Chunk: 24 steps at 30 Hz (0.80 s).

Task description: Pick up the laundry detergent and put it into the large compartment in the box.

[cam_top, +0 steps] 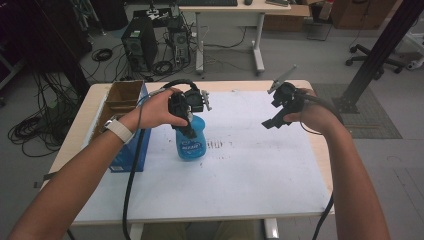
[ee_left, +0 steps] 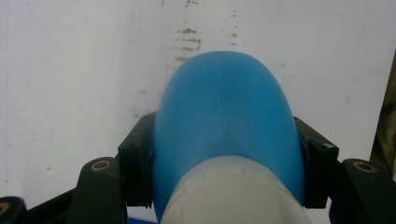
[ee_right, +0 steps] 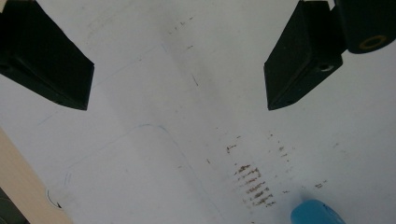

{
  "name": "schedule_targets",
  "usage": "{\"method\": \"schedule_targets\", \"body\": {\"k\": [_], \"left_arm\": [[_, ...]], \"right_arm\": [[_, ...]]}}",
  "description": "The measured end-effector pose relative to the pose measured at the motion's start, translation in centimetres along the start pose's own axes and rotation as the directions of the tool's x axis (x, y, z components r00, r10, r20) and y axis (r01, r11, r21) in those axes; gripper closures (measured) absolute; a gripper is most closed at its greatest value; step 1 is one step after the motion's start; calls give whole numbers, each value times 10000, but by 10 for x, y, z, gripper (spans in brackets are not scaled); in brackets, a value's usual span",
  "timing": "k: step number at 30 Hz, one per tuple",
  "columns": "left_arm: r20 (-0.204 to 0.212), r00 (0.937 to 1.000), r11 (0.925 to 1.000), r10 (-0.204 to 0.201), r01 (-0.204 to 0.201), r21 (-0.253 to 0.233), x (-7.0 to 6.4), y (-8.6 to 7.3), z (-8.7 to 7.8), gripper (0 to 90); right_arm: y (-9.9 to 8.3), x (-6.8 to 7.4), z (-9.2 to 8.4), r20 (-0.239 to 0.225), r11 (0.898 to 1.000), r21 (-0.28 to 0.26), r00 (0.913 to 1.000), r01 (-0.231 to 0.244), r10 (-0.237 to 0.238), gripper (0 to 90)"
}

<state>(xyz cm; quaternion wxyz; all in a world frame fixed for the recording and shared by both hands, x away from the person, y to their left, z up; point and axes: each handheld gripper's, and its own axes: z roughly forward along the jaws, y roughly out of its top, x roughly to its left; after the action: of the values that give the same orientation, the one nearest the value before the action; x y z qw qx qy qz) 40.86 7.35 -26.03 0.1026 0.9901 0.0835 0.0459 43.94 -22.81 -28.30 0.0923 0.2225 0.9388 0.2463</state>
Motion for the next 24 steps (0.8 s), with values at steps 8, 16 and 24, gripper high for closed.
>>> {"method": "schedule_targets", "body": {"k": [8,16,24], "left_arm": [[-206,9994,9997,-263,262,-11,-4,-2,-9,372],[-481,9982,9994,-358,359,21,-9,0,-21,373],[-545,9974,9989,-477,477,-13,-15,3,-33,373]], "right_arm": [[1,2,-1,2,9999,-75,10000,73,-73,85],[1,5,-3,32,9999,-120,10000,92,-91,85],[-1,7,-7,93,9998,-176,9999,112,-110,85]]}}
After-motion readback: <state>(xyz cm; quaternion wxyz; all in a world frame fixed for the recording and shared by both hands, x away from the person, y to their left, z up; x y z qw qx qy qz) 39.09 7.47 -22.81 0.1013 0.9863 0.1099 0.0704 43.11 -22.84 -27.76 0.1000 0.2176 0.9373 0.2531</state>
